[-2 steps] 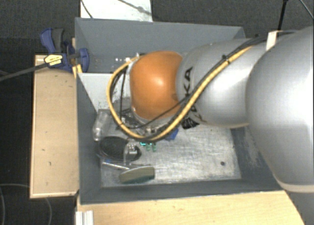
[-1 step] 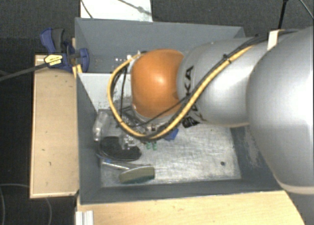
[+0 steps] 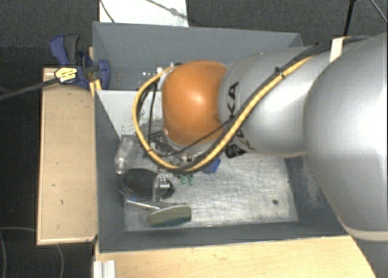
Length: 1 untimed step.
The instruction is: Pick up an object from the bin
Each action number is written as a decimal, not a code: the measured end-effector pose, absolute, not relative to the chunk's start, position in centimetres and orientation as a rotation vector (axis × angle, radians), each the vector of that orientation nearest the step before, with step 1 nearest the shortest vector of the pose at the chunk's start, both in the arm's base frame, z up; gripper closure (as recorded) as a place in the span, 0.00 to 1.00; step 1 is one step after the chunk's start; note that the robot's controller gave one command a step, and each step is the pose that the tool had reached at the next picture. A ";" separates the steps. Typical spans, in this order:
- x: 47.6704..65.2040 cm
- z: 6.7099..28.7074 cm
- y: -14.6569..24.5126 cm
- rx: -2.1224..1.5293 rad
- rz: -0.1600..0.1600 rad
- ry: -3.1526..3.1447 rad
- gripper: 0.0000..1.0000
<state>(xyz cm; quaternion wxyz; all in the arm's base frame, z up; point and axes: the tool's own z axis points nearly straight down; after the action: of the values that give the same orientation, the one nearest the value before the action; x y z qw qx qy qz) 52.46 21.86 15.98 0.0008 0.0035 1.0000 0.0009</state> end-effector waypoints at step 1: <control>52.5 16.0 21.9 0.017 0.003 3.140 1.00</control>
Offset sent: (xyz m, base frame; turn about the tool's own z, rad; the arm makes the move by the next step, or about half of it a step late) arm 0.0000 0.0000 0.0000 0.0000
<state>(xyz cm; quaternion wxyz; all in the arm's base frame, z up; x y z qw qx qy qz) 52.46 21.85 15.98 0.0008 0.0054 1.0000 0.0008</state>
